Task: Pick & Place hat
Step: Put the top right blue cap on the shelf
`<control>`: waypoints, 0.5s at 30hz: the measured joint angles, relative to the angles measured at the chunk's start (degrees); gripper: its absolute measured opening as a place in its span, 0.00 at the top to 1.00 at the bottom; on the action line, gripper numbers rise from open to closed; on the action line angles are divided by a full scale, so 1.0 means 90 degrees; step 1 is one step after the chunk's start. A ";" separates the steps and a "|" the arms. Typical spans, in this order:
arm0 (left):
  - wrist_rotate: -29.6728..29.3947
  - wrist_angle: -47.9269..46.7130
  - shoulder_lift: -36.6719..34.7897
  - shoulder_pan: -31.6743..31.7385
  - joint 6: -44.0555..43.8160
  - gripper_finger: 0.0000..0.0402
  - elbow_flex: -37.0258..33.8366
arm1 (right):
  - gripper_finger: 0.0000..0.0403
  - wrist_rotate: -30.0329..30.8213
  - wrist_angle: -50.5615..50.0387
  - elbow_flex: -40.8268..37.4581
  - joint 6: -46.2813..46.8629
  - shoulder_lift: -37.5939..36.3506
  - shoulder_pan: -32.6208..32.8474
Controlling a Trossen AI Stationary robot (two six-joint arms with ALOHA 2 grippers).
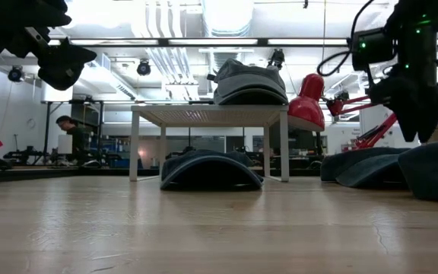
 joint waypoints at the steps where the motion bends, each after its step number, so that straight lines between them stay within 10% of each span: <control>1: 0.0000 0.0000 0.0000 -0.0001 0.0000 0.35 0.0000 | 0.49 -0.0016 0.0075 -0.0082 0.0042 0.0000 0.0000; 15: 0.0000 -0.0002 0.0000 0.0001 0.0000 0.35 0.0000 | 0.49 -0.1070 0.0980 -0.0916 0.0317 0.0005 0.0000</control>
